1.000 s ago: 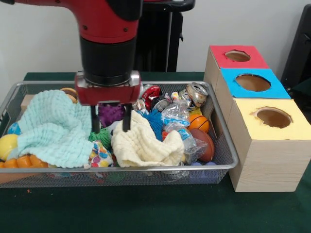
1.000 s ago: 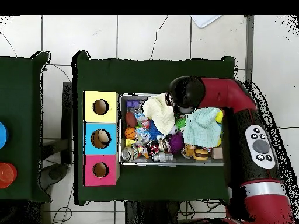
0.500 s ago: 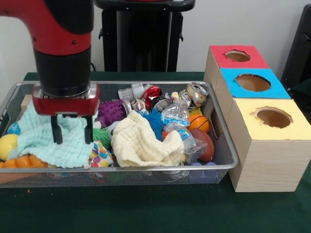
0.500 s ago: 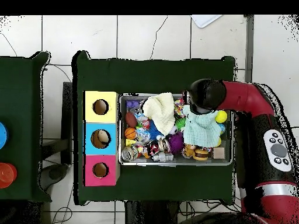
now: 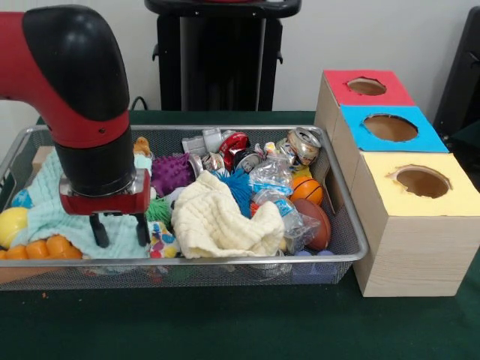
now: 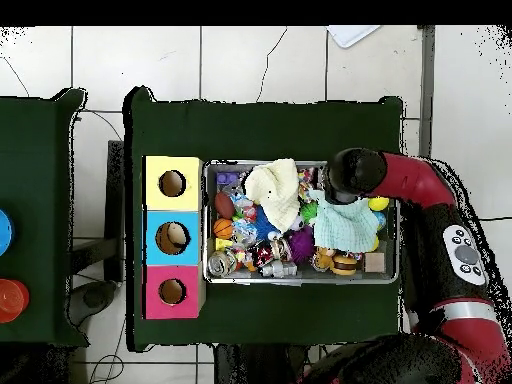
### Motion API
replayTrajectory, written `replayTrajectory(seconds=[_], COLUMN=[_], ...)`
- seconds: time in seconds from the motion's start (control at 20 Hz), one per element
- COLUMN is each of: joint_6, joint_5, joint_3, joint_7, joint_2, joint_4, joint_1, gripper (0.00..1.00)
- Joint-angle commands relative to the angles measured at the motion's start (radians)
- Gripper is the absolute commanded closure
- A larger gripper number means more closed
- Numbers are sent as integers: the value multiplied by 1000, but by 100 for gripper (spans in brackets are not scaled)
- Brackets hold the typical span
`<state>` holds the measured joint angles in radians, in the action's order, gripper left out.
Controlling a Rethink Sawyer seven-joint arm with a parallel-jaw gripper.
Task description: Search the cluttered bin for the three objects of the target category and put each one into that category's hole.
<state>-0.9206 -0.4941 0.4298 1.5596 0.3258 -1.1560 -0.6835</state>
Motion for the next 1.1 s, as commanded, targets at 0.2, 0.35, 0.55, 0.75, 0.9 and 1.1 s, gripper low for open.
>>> replayTrajectory(seconds=[0.2,0.35,0.55,0.75,0.9,1.1], joint_6=[-109,-94,-168,-106,-105,-158], joint_5=[31,26,57,45,63,116], joint_3=[78,85,89,91,97,109], joint_7=[-203,-202,-186,-174,-144,-102], joint_2=[-40,-52,-3,-33,-32,1], joint_4=[-6,15,7,-1,-12,-37], joint_1=[14,21,25,27,32,41], gripper=[0,0,0,0,0,0])
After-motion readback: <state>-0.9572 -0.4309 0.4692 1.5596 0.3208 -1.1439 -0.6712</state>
